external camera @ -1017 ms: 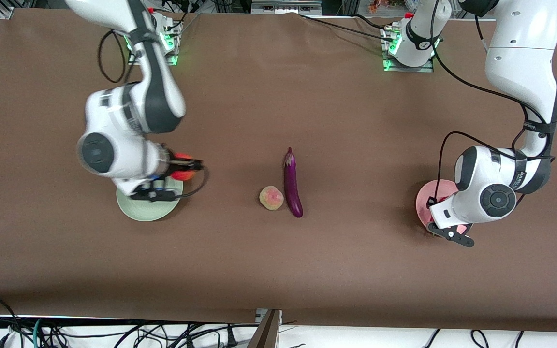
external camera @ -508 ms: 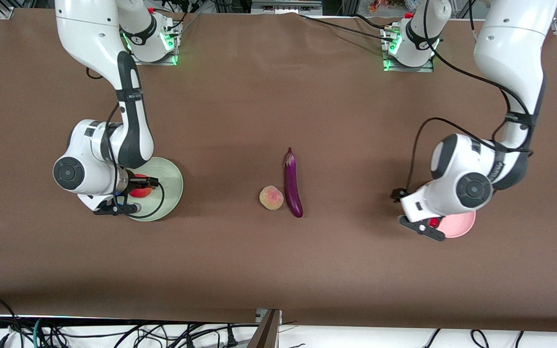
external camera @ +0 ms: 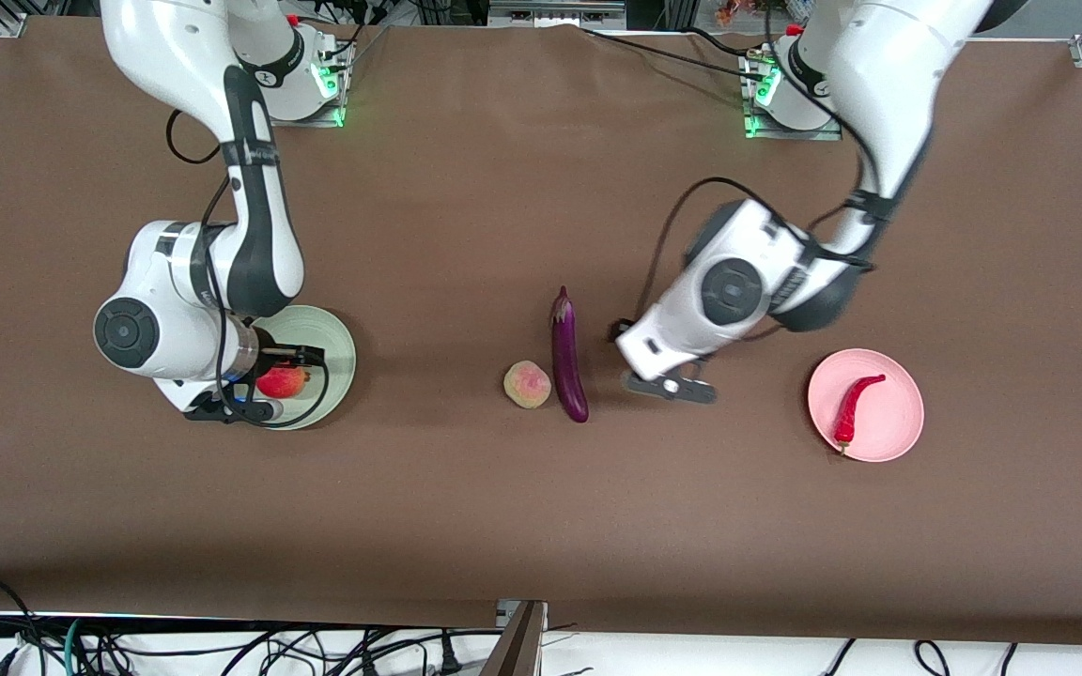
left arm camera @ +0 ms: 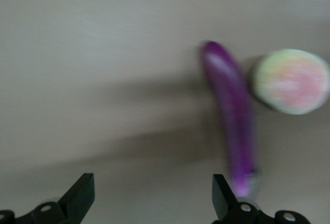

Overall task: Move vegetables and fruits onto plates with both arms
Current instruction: 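Reach the left gripper to the eggplant while the right gripper reaches the peach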

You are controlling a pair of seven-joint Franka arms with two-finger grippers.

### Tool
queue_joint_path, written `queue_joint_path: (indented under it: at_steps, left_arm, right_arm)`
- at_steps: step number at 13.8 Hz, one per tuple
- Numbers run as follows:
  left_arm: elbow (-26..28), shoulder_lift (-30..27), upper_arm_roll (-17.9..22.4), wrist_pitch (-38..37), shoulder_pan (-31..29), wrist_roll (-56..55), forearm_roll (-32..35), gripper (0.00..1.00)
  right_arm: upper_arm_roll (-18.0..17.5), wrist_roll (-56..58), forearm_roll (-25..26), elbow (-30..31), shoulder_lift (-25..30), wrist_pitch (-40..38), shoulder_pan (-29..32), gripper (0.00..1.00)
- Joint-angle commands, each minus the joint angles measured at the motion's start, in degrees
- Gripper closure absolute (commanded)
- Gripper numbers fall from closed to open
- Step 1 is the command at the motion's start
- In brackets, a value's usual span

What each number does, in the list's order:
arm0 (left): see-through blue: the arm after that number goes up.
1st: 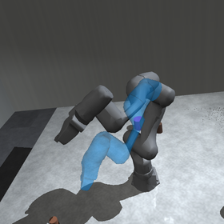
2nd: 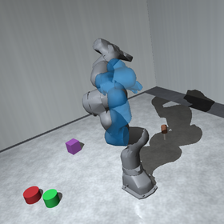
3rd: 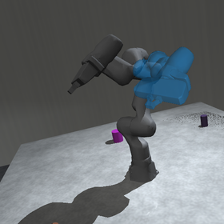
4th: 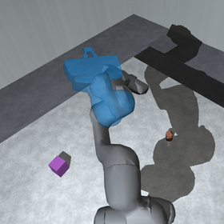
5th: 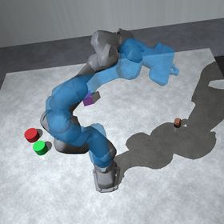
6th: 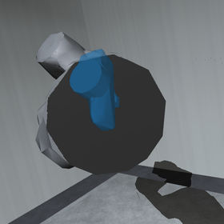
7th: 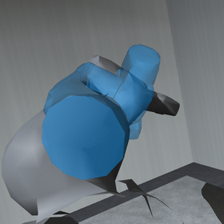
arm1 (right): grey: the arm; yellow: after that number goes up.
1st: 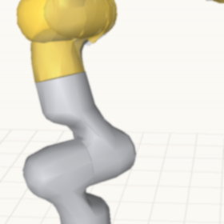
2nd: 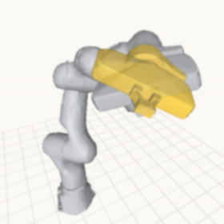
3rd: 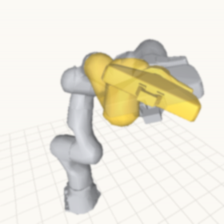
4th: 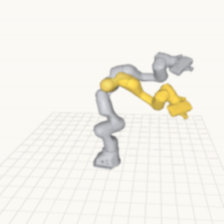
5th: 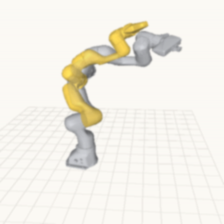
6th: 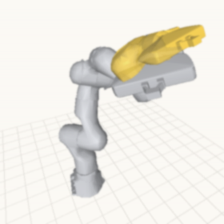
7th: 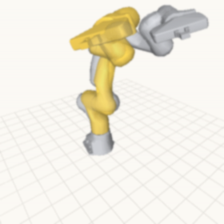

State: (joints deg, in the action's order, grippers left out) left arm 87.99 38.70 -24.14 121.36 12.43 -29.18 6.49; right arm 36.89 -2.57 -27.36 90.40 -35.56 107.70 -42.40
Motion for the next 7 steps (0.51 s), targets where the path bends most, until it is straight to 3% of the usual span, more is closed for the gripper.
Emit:
queue_joint_path:
  at_steps: [1,3,7]
  left_arm:
    - [-2.7,5.4,0.8,6.8,4.9,-6.7,0.3,0.00]
    - [-2.8,7.7,1.0,10.4,6.5,-7.2,0.3,0.00]
    - [-2.8,10.0,3.2,12.8,8.6,-7.2,0.4,0.36]
  right_arm:
    - [-5.5,-14.0,-6.3,-6.1,-1.2,-1.9,-0.4,0.01]
    - [-8.3,-22.1,-11.0,-10.6,-4.7,2.8,-0.8,0.01]
    - [-11.5,-26.2,-12.0,-12.4,-8.2,11.1,-0.5,0.01]
